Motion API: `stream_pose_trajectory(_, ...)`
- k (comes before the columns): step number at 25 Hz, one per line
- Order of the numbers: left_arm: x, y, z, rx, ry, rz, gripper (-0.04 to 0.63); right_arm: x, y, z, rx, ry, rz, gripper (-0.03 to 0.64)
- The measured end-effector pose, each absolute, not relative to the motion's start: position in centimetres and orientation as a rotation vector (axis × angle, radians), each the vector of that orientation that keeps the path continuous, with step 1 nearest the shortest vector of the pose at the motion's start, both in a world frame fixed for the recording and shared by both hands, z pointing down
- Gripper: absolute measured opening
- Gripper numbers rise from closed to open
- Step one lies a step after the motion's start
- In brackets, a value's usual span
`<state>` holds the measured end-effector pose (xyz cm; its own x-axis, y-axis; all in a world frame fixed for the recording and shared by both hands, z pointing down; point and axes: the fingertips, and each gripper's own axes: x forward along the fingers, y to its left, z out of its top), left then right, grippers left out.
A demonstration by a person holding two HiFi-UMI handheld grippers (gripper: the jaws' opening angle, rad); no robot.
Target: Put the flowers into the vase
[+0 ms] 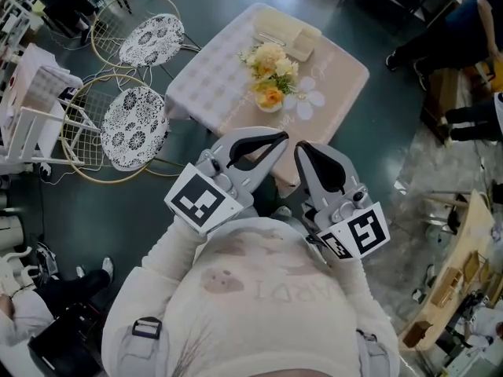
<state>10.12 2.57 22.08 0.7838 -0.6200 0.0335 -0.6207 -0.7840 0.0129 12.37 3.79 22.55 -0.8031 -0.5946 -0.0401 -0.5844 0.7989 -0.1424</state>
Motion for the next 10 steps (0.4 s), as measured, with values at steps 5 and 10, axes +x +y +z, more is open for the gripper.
stream_pose_trajectory(5,10.01,2.41,21.93,2.948,-1.029,0.045,0.0,12.27,3.57,22.42,-0.947,2.892,-0.191,0.026)
stream_pose_trajectory(10,10.08,1.75,22.0,2.951,-1.028,0.053,0.0,12.16,2.8,22.47,-0.938,2.89,-0.193,0.026)
